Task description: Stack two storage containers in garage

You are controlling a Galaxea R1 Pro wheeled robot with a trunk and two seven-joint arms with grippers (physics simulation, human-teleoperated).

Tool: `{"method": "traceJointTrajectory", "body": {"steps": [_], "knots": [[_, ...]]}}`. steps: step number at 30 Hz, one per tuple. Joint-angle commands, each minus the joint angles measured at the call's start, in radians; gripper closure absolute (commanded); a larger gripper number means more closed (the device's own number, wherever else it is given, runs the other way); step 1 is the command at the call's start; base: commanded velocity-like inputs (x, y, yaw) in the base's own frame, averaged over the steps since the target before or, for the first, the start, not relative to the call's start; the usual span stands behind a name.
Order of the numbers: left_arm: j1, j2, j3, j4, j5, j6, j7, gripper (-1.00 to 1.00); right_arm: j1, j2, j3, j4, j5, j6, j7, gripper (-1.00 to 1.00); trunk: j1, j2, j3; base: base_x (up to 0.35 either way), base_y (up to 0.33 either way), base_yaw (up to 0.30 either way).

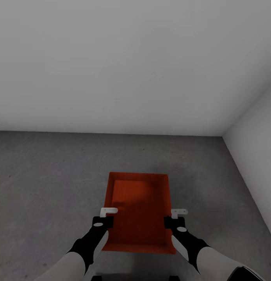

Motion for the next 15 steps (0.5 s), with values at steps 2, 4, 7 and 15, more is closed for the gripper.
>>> {"method": "traceJointTrajectory", "body": {"steps": [2,4,7,15], "knots": [[0.0,0.01,-0.002,0.002,0.005,0.01,0.015,1.0,-0.001,-0.039,0.001,-0.001,0.01,-0.014,-0.011,1.0,0.0,0.0,-0.001,0.0,0.0,0.0],[0.0,0.01,-0.002,0.002,0.005,0.01,0.016,1.0,-0.001,-0.039,0.001,-0.001,0.01,-0.014,-0.011,1.0,0.0,0.0,-0.001,0.0,0.0,0.0],[0.0,0.01,-0.001,0.002,0.005,0.01,0.016,1.0,-0.001,-0.039,0.001,-0.001,0.01,-0.014,-0.011,1.0,0.004,-0.007,-0.004,0.0,0.0,0.0],[0.0,0.01,-0.003,0.002,0.006,0.01,0.016,1.0,-0.001,-0.039,0.001,-0.001,0.01,-0.013,-0.011,1.0,0.023,-0.042,-0.019,0.0,0.0,0.0]]}}
